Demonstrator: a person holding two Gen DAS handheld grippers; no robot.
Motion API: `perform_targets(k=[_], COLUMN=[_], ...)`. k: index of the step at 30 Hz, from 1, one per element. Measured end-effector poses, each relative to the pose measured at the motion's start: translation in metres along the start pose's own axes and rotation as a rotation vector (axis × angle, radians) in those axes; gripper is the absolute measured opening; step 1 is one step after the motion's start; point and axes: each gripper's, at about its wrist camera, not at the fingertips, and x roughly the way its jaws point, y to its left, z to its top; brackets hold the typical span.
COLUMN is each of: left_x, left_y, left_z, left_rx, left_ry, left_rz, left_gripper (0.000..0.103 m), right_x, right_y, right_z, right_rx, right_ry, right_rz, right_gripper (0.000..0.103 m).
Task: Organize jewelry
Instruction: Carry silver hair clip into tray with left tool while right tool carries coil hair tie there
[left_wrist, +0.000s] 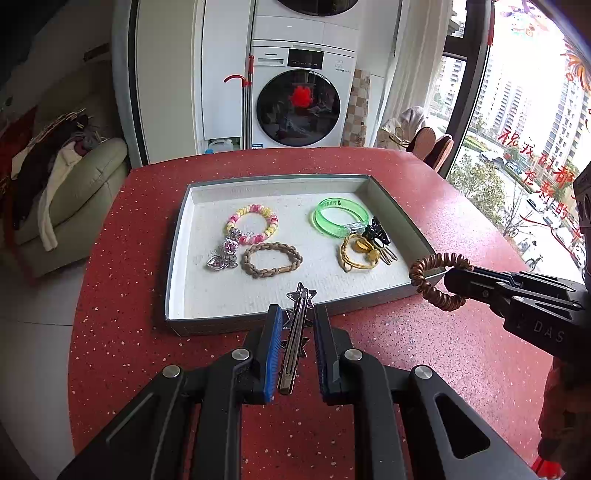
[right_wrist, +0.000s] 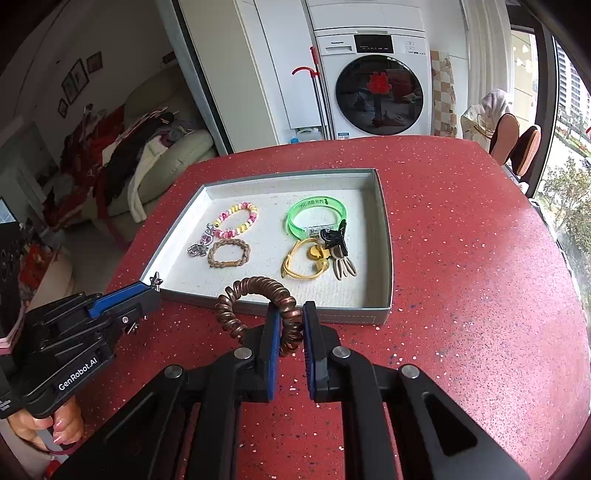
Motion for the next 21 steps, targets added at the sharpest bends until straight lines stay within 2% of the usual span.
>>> perform_targets(k=[12,21], left_x=[0.011,0.046], left_y=[0.022,0.035], left_z=[0.028,0.047], left_rx=[0.001,-0.015], left_ry=[-0.023,0.008], left_rz=[0.045,0.086], left_gripper=[0.036,0.036], right_x=[0.026,0.057], right_y=[0.001,-0.006], right_z=[0.021,0.039], right_rx=[0.014,0.044], right_ry=[0.031,0.064], right_rz=[0.021,0.002], right_gripper=[0.013,0.013])
